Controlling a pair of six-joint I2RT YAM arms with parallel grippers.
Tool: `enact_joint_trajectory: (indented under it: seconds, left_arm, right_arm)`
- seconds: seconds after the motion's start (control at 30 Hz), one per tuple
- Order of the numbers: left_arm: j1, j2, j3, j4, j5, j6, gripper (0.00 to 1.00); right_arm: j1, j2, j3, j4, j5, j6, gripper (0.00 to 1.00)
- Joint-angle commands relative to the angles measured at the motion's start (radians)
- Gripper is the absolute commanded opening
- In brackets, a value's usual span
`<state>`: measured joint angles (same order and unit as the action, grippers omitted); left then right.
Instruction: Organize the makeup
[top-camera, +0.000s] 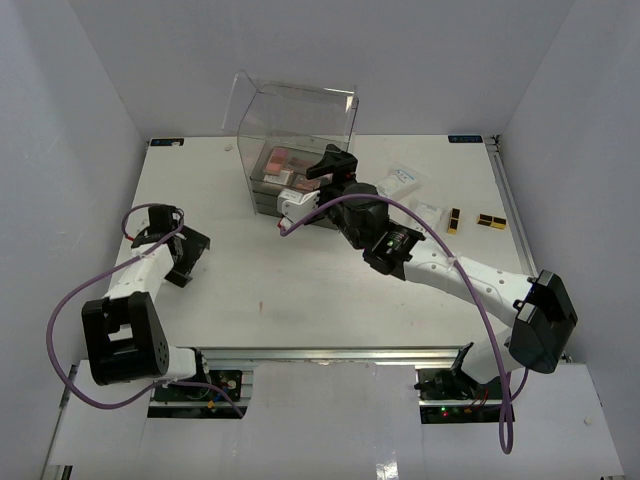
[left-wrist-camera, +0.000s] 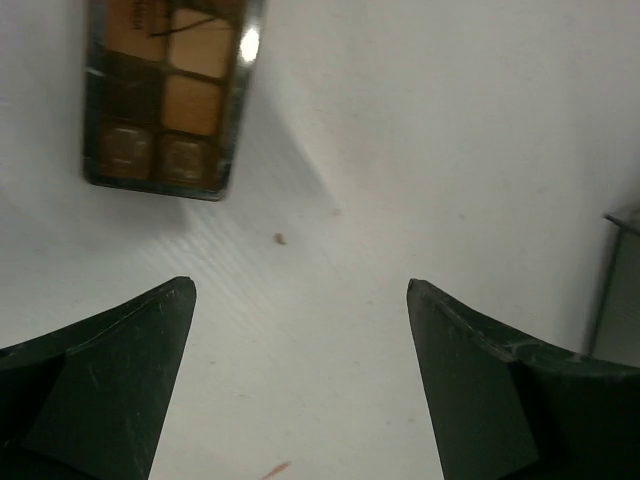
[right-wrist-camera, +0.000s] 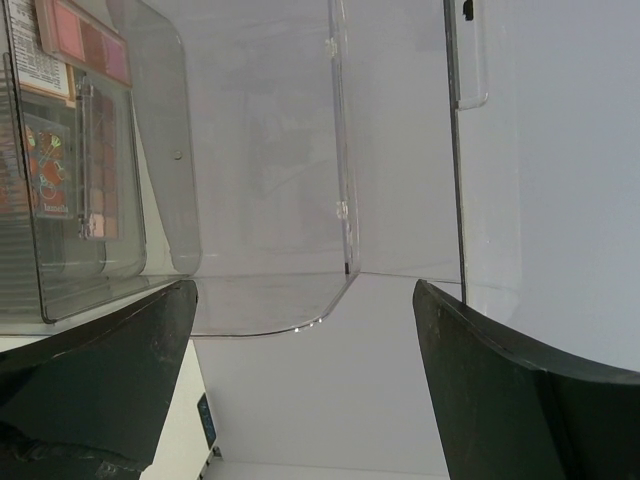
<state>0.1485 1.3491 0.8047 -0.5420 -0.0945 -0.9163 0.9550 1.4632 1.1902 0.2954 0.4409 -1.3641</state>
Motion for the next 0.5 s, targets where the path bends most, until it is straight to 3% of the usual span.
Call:
enact_joint_trajectory:
  seconds: [0.0, 0.3, 0.47]
  left_arm:
    - [0.044, 0.005, 0.051, -0.099, -0.104, 0.065, 0.98]
    - [0.131, 0.143, 0.162, -0.096, -0.206, 0.190, 0.98]
    - [0.175, 0.266, 0.215, -0.068, -0.158, 0.305, 0.98]
  right_arm:
    - [-0.007, -0.045, -0.010, 0.060, -0.005, 0.033, 0.95]
    - [-0.010, -0.040, -0.007, 0.041, -0.008, 0.045, 0.95]
    - [-0.011, -0.035, -0.015, 0.041, -0.007, 0.056, 0.95]
